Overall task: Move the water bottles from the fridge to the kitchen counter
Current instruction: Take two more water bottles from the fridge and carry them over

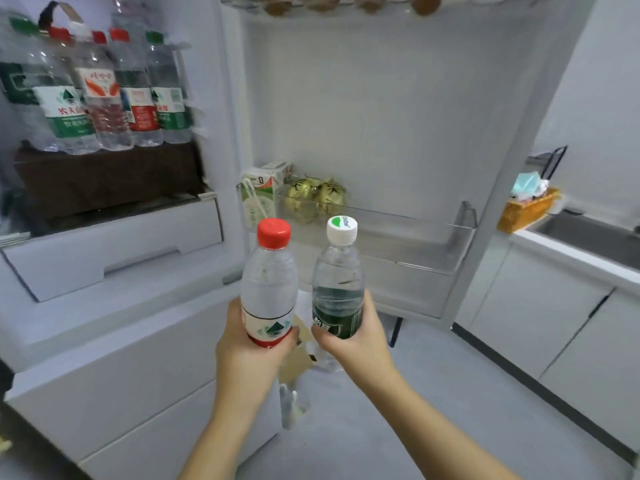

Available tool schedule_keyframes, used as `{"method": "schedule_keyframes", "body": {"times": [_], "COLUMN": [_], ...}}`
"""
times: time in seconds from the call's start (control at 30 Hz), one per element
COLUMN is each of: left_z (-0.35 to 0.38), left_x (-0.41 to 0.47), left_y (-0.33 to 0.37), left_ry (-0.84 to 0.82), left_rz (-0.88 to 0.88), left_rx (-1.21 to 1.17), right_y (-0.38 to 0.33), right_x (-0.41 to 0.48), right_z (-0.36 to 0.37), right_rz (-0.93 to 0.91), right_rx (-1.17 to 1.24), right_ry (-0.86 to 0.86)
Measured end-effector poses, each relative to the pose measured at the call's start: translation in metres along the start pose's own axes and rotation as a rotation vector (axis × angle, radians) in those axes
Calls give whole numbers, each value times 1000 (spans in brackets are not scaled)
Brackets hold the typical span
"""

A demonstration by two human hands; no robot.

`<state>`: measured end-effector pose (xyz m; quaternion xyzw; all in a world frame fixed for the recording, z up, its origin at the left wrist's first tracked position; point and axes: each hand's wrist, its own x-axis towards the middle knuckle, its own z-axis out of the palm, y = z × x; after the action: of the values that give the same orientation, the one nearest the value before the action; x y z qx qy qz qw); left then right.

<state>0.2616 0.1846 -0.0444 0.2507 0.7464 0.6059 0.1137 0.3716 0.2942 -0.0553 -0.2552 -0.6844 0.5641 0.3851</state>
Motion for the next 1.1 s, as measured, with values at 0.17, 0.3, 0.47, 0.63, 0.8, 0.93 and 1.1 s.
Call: {"method": "schedule_keyframes", "body": {"times": [0.17, 0.3, 0.47, 0.63, 0.8, 0.93, 1.1], "left_z": [56, 106, 168, 213, 255, 289, 341], "left_x": [-10, -6, -5, -15, -41, -75, -133], "left_y": [13, 20, 31, 34, 38, 49, 66], "left_ry": [-207, -342, -474, -564, -680, -723, -712], "left_rz": [63, 119, 199, 234, 172, 171, 146], "left_rx": [-46, -30, 13, 30, 43, 0, -63], "right_y": [9, 13, 19, 26, 36, 43, 38], "right_x": [-4, -3, -5, -18, -36, -58, -95], "right_z": [-62, -109, -162, -209, -257, -303, -374], "right_rz": [13, 15, 30, 62, 71, 89, 79], "right_rx": [-44, -102, -162, -164, -167, -163, -169], "right_ry": [191, 321, 474, 603, 698, 719, 718]}}
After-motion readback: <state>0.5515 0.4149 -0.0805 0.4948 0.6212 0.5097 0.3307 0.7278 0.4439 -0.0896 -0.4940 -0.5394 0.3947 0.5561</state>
